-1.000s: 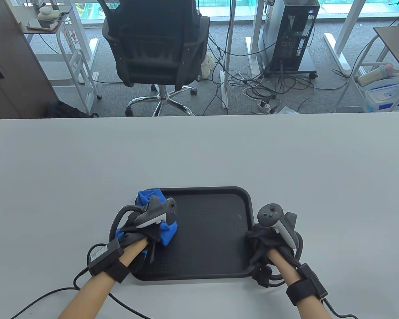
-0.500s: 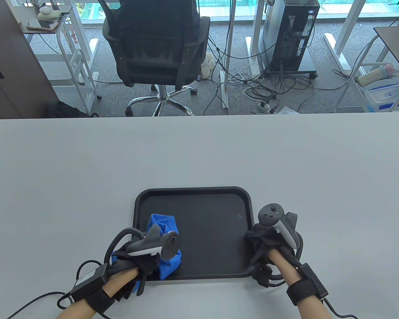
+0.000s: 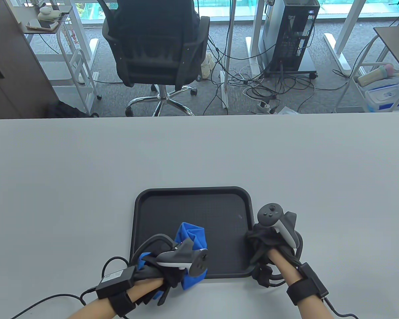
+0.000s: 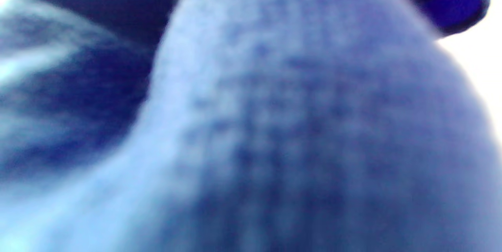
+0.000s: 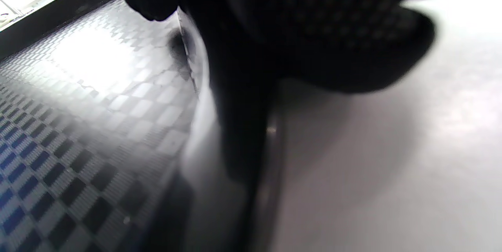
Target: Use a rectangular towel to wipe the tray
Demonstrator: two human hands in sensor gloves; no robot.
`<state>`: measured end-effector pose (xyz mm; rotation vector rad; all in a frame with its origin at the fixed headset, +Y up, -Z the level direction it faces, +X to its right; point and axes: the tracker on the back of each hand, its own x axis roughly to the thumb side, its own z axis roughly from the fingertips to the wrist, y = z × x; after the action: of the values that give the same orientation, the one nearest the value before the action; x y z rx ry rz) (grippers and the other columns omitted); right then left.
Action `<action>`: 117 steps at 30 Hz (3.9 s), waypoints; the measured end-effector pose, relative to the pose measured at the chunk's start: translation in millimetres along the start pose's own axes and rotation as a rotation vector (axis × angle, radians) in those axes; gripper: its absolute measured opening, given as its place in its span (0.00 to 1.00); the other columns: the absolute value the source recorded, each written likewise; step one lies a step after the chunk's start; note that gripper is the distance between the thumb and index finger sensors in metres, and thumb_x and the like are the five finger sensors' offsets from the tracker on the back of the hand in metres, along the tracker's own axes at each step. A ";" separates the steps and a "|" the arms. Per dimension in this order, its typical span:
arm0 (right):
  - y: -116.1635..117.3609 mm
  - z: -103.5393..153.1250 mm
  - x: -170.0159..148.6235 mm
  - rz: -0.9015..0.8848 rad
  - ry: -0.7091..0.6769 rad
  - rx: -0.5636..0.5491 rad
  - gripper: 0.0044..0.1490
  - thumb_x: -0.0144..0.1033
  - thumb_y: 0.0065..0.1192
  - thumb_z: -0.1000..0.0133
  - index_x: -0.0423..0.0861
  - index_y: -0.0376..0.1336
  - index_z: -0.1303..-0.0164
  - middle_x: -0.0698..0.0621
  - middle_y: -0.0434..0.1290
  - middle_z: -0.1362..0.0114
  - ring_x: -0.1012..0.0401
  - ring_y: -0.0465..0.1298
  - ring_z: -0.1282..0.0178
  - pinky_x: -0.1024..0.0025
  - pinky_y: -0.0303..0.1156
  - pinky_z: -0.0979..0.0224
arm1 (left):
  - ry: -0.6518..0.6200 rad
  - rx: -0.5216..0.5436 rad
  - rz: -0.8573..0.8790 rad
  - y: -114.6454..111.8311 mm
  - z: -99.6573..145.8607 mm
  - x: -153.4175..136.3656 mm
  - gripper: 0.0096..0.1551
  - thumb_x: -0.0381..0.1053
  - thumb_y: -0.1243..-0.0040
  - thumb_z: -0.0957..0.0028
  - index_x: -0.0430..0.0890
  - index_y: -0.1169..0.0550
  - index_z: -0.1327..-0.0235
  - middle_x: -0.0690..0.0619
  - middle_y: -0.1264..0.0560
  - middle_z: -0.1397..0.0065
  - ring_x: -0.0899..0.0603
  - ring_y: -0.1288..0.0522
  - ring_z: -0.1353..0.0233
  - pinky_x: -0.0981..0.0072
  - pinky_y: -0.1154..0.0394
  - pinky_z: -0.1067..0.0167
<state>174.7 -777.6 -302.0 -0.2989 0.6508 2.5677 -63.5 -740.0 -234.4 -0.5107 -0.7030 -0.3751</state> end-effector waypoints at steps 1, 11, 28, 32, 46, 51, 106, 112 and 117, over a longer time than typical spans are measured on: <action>0.0 0.0 0.0 0.000 -0.001 0.001 0.29 0.45 0.63 0.47 0.37 0.62 0.47 0.43 0.78 0.67 0.57 0.82 0.80 0.64 0.79 0.78 | -0.009 0.006 -0.012 4.3 -5.1 5.4 0.33 0.47 0.41 0.46 0.46 0.36 0.27 0.41 0.35 0.22 0.44 0.23 0.34 0.44 0.29 0.35; -0.2 -0.5 0.3 0.001 -0.013 0.017 0.29 0.45 0.62 0.47 0.37 0.61 0.46 0.43 0.77 0.66 0.57 0.82 0.80 0.63 0.79 0.77 | -0.014 0.053 -0.073 39.0 -51.4 35.2 0.33 0.47 0.41 0.45 0.47 0.36 0.26 0.42 0.35 0.21 0.44 0.23 0.34 0.44 0.30 0.34; -0.4 -0.9 0.0 0.003 -0.019 0.020 0.29 0.45 0.62 0.47 0.37 0.61 0.46 0.44 0.77 0.66 0.57 0.82 0.79 0.64 0.79 0.77 | 0.276 0.049 0.143 62.3 -105.5 -27.0 0.33 0.47 0.42 0.44 0.50 0.37 0.26 0.45 0.36 0.20 0.44 0.25 0.33 0.43 0.31 0.33; -0.5 -0.9 0.0 0.011 -0.017 0.009 0.29 0.45 0.62 0.47 0.37 0.61 0.46 0.44 0.77 0.66 0.57 0.82 0.80 0.64 0.79 0.77 | 0.360 0.040 0.198 52.8 -100.9 -57.3 0.32 0.47 0.42 0.44 0.50 0.37 0.26 0.45 0.36 0.20 0.44 0.25 0.33 0.42 0.31 0.33; 0.4 -0.2 1.0 0.014 -0.010 0.004 0.29 0.45 0.62 0.47 0.37 0.61 0.46 0.44 0.77 0.66 0.57 0.82 0.80 0.64 0.79 0.77 | 0.529 -0.044 0.280 5.2 -45.1 -118.7 0.32 0.46 0.41 0.45 0.49 0.36 0.26 0.44 0.35 0.20 0.43 0.25 0.32 0.42 0.31 0.33; 0.8 0.0 0.9 0.011 -0.004 -0.003 0.29 0.45 0.62 0.47 0.37 0.62 0.47 0.44 0.77 0.66 0.57 0.82 0.80 0.64 0.79 0.77 | 0.490 -0.070 0.247 -6.7 -23.5 -117.4 0.32 0.46 0.40 0.46 0.48 0.35 0.28 0.45 0.34 0.21 0.43 0.23 0.33 0.43 0.30 0.34; 1.8 -1.3 -0.2 0.018 -0.014 0.005 0.29 0.45 0.61 0.47 0.38 0.61 0.46 0.44 0.77 0.66 0.57 0.82 0.79 0.64 0.79 0.77 | 0.404 0.099 0.130 58.3 -106.3 -31.4 0.32 0.47 0.41 0.45 0.52 0.36 0.27 0.47 0.34 0.20 0.45 0.24 0.33 0.43 0.31 0.33; 1.8 -1.1 0.2 0.023 -0.007 -0.002 0.29 0.46 0.61 0.47 0.38 0.61 0.46 0.44 0.77 0.66 0.58 0.82 0.80 0.64 0.79 0.77 | 0.531 0.064 0.201 40.8 -93.5 -78.8 0.32 0.47 0.41 0.45 0.52 0.36 0.27 0.46 0.34 0.20 0.45 0.24 0.33 0.43 0.31 0.34; 1.8 -1.1 -0.1 0.017 -0.008 0.000 0.29 0.46 0.61 0.47 0.38 0.61 0.46 0.44 0.77 0.66 0.58 0.82 0.80 0.64 0.79 0.77 | 0.613 0.039 0.266 20.2 -72.0 -112.0 0.32 0.47 0.41 0.45 0.52 0.36 0.27 0.47 0.34 0.20 0.45 0.24 0.33 0.43 0.31 0.34</action>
<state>174.0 -779.6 -302.3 -0.2843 0.6532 2.5837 -95.6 -746.5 -365.0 -0.4137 -0.0469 -0.2465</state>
